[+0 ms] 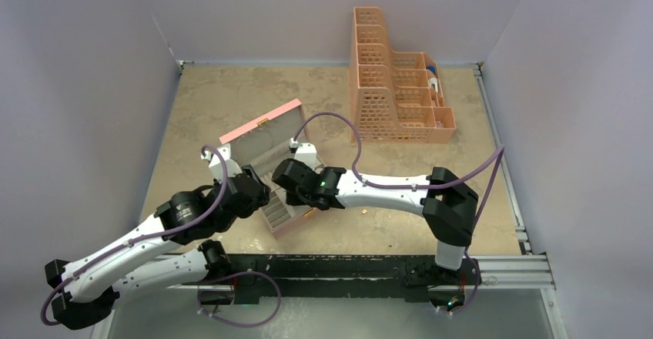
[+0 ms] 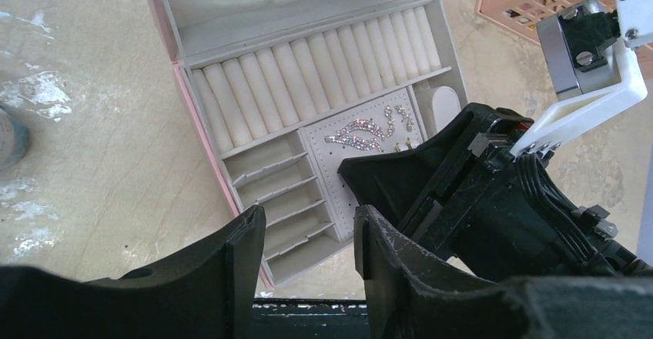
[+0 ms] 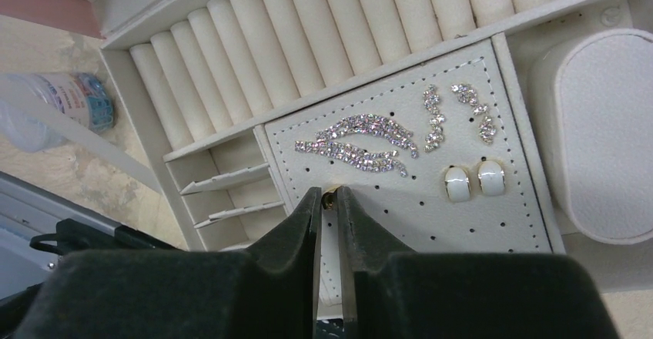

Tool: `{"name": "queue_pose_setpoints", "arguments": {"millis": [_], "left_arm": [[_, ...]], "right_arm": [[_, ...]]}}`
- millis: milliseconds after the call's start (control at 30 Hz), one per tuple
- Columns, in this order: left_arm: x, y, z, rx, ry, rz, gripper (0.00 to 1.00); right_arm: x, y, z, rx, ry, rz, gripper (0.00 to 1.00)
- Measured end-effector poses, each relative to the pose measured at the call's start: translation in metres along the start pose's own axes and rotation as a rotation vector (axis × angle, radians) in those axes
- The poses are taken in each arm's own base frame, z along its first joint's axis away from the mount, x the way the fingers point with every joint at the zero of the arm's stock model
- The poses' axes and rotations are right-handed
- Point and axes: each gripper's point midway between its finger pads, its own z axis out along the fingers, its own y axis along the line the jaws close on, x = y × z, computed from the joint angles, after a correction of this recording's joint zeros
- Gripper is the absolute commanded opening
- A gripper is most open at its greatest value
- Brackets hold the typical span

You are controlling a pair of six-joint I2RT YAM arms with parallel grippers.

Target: Organize the mixed jewelry

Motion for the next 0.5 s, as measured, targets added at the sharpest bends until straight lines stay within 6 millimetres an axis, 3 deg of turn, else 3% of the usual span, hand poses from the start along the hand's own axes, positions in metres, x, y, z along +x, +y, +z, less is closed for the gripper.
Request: {"name": "queue_pose_setpoints", "arguments": {"millis": [333,500], "left_arm": [[0.018,-0.003,0.007,0.017,0.060,0.000,0.46],[0.026,-0.011,0.007,0.051,0.097,-0.014,0.46]], "right_arm": [[0.004,0.006,-0.001,-0.044,0.013,0.036,0.08],[0.005,-0.005,-0.010,-0.087,0.000,0.098,0.08]]}}
